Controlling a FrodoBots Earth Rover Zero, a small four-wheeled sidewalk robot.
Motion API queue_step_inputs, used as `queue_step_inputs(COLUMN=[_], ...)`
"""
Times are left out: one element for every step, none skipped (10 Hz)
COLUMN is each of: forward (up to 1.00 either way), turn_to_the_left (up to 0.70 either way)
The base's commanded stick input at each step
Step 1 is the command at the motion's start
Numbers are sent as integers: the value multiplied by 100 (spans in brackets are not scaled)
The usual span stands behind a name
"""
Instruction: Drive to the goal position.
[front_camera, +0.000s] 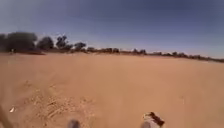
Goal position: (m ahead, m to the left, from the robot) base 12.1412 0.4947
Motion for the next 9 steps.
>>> queue_step_inputs(forward=[50, 50, 50, 50, 50, 50, 50, 50, 50], turn_to_the_left=[-1, -1, -1, -1, -1, -1, -1, -1, -1])
